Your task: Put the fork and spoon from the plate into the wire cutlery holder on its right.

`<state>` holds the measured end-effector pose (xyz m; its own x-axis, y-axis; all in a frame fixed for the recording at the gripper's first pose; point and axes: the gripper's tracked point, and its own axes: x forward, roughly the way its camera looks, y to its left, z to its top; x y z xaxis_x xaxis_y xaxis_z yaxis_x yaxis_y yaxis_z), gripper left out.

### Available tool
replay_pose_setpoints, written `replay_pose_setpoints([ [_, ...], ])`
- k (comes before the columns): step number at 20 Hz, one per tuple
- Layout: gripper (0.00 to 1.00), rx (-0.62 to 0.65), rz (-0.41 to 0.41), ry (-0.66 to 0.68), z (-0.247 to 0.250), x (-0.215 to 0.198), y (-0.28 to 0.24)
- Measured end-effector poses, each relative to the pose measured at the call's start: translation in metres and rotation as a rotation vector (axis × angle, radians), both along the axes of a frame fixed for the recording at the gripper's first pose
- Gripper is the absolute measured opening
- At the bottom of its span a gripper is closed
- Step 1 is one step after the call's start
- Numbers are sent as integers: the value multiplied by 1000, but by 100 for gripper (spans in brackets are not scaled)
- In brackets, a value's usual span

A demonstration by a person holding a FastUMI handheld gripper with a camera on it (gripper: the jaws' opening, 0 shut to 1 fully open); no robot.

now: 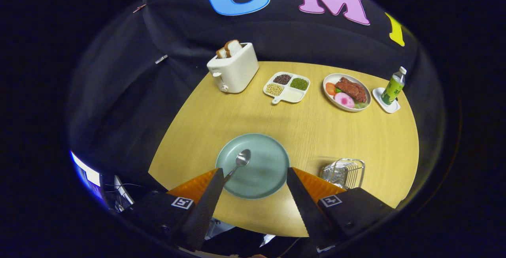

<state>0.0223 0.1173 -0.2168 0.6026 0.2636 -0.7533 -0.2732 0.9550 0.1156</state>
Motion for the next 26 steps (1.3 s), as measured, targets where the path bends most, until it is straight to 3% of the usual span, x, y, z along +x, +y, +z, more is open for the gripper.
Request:
replay_pose_setpoints([
  [7, 99, -42, -23, 174, -82, -11, 41],
  [11, 100, -64, -72, 212, -113, 5, 53],
  [21, 100, -178, -134, 254, -153, 16, 45],
  [26, 95, -187, -113, 285, -161, 11, 43],
])
